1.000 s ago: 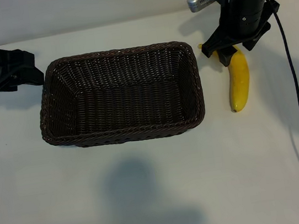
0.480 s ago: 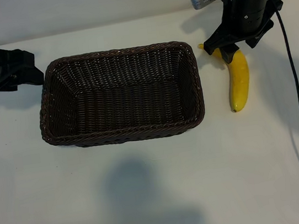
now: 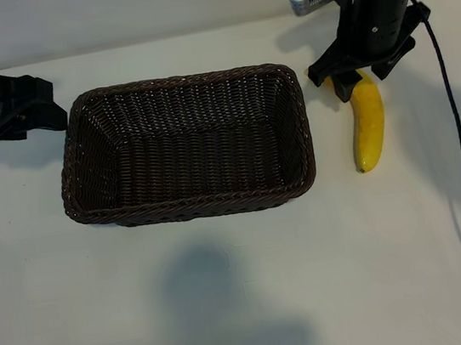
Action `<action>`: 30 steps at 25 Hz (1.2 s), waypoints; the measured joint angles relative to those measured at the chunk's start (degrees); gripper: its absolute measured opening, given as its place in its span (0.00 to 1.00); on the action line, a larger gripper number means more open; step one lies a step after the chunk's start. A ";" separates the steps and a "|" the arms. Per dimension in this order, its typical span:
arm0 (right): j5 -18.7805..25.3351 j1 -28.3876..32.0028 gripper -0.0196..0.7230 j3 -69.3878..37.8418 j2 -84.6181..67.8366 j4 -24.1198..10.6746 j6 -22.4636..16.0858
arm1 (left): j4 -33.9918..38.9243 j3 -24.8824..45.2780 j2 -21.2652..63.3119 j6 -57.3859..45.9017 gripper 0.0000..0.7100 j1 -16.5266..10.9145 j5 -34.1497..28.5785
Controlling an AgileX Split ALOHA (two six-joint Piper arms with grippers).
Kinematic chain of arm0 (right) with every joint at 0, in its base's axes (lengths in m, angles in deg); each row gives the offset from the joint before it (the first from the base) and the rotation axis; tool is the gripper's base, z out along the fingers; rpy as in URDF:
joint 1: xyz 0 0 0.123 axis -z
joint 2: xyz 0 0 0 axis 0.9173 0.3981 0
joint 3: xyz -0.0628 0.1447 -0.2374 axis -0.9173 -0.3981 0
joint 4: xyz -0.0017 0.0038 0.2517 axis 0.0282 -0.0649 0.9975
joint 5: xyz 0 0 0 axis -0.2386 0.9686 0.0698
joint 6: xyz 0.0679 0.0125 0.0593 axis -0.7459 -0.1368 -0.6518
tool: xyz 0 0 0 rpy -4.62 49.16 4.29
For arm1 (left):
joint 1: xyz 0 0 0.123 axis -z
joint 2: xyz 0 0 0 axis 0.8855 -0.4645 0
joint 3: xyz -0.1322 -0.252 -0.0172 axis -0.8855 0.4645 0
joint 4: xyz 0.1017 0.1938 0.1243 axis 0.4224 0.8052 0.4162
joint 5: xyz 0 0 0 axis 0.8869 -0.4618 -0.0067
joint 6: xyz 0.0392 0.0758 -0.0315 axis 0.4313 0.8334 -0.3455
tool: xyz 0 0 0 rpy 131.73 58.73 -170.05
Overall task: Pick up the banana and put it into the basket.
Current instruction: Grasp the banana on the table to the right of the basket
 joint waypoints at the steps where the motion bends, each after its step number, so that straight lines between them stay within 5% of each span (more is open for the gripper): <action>1: 0.00 0.00 0.82 0.00 0.62 0.00 0.00 | 0.00 0.00 0.00 0.00 0.83 0.00 0.00; 13: -1.69 0.04 0.81 0.00 6.78 0.74 0.13 | 0.00 0.00 0.00 0.00 0.83 0.00 0.17; 20: -1.91 0.04 0.58 0.00 6.96 -0.01 -0.63 | 0.00 0.00 0.00 0.10 0.83 0.00 0.55; 30: -1.90 0.04 0.58 0.00 6.96 -0.16 -2.38 | 0.00 0.00 0.00 0.11 0.83 0.00 0.66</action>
